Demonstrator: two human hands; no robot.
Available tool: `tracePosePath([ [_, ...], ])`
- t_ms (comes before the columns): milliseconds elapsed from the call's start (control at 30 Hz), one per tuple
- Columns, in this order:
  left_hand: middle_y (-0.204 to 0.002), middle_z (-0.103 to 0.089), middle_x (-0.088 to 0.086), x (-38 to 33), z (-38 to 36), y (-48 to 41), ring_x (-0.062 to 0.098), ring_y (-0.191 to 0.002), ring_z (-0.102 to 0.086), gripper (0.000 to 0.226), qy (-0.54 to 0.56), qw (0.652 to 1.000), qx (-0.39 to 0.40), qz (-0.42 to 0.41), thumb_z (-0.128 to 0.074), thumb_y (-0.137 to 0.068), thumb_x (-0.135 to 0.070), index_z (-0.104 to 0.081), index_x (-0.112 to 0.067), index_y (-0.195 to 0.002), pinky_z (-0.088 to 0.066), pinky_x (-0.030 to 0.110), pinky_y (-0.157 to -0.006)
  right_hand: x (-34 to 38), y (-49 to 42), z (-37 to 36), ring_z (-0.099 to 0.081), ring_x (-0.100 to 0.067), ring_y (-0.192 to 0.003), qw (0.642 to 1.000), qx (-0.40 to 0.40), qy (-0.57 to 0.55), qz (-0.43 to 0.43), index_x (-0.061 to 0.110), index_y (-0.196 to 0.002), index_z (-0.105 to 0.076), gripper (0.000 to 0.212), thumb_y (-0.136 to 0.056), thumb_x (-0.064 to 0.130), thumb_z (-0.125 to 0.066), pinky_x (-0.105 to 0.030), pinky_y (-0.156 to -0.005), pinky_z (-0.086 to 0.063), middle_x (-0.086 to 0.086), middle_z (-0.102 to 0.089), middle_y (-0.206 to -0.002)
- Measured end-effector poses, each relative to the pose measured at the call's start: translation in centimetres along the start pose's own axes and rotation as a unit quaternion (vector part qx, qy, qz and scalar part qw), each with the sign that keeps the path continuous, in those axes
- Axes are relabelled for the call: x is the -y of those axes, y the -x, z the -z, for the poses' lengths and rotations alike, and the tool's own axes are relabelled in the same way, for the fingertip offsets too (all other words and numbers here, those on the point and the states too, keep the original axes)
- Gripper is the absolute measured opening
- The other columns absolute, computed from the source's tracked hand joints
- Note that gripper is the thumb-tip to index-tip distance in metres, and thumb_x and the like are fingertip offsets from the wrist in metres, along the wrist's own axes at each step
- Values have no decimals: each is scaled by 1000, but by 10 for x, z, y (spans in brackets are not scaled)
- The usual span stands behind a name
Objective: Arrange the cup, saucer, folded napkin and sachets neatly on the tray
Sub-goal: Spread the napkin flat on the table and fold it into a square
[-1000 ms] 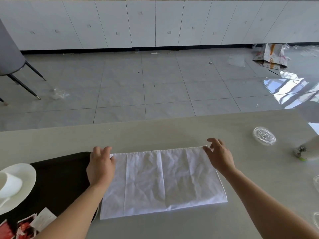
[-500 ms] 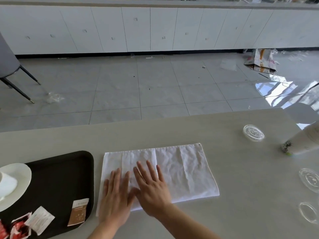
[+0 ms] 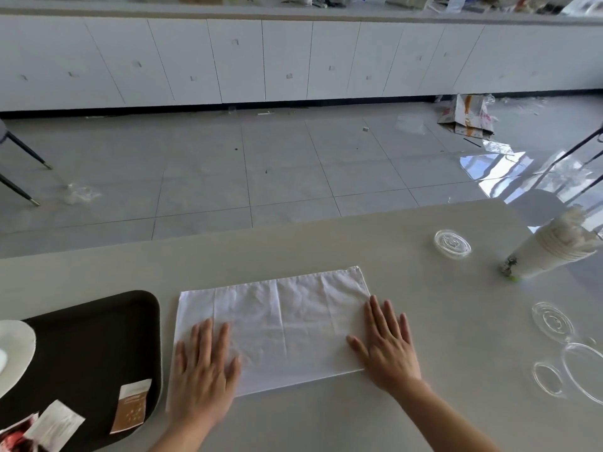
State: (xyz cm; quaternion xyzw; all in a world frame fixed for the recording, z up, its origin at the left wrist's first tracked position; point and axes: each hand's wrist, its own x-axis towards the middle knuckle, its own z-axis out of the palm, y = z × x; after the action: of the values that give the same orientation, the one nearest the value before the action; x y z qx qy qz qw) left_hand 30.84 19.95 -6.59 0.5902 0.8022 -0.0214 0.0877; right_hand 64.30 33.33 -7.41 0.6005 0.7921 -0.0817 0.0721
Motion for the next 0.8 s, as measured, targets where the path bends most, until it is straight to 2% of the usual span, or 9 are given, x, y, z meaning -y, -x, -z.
tracePosePath([
  [100, -157, -24, 17, -5, 10, 3, 35, -144, -23, 74, -1, 1000, 6, 5, -5, -93, -57, -29, -14, -149, -21, 56, -114, -2, 0, 0, 29, -14, -146, 1000, 1, -2, 2, 20, -154, 14, 89, -87, 78, 3, -44, -120, 11, 11, 22, -161],
  [200, -150, -39, 20, -10, 23, 6, 40, -138, -35, 81, 10, 1000, 10, 24, -3, -92, -59, -42, -11, -143, -32, 56, -108, -2, 0, 2, 30, -15, -146, 1000, 3, -6, 3, 20, -154, 14, 90, -86, 78, 3, -44, -120, 14, 11, 23, -161],
  [367, -121, -61, 20, -6, 33, 34, 40, -110, -59, 58, 15, 999, 5, 41, -39, -85, -43, -62, -3, -119, -54, 50, -84, -5, 1, 1, 32, -16, -145, 1000, 3, 3, 9, 20, -153, 16, 91, -85, 79, 6, -46, -120, 16, 12, 25, -160],
  [467, -104, -63, 16, -2, 33, 58, 38, -85, -63, 31, 20, 998, -30, 58, -76, -73, -20, -68, -6, -99, -52, 42, -57, -14, 6, -1, 33, -16, -144, 1000, 1, 9, 12, 21, -152, 19, 90, -84, 79, 8, -47, -120, 15, 12, 27, -159],
  [533, -95, -62, 15, -1, 30, 71, 37, -77, -60, 29, 36, 995, -40, 83, -82, -65, -12, -69, -9, -91, -48, 39, -50, -19, 14, -4, 33, -16, -144, 1000, 1, 14, 9, 22, -152, 20, 91, -82, 79, 11, -47, -120, 15, 14, 28, -159],
  [600, -89, -56, 18, -1, 25, 81, 40, -77, -56, 35, 67, 988, -42, 131, -83, -65, -11, -69, -9, -97, -48, 41, -50, -21, 20, -6, 31, -16, -145, 1000, -1, 9, 2, 23, -153, 18, 92, -81, 80, 11, -47, -120, 14, 15, 25, -159],
  [700, -91, -54, 25, 0, 17, 84, 44, -85, -55, 54, 124, 970, -27, 207, -83, -68, -14, -62, -2, -116, -49, 46, -61, -23, 22, -6, 27, -16, -147, 1000, -3, -2, -3, 22, -153, 16, 93, -81, 80, 10, -47, -121, 12, 15, 23, -160],
  [733, -94, -55, 25, 0, 17, 83, 43, -88, -55, 52, 144, 961, -17, 237, -81, -71, -17, -61, -1, -116, -49, 45, -66, -22, 22, -6, 27, -17, -147, 1000, 0, -2, -2, 22, -153, 16, 93, -81, 80, 10, -47, -121, 12, 14, 23, -160],
  [800, -96, -58, 21, 2, 20, 79, 38, -90, -57, 39, 182, 941, -3, 284, -76, -76, -23, -59, -3, -105, -50, 43, -72, -22, 21, -4, 26, -17, -147, 1000, 0, -5, 2, 22, -153, 17, 94, -80, 81, 11, -47, -121, 11, 13, 23, -160],
])
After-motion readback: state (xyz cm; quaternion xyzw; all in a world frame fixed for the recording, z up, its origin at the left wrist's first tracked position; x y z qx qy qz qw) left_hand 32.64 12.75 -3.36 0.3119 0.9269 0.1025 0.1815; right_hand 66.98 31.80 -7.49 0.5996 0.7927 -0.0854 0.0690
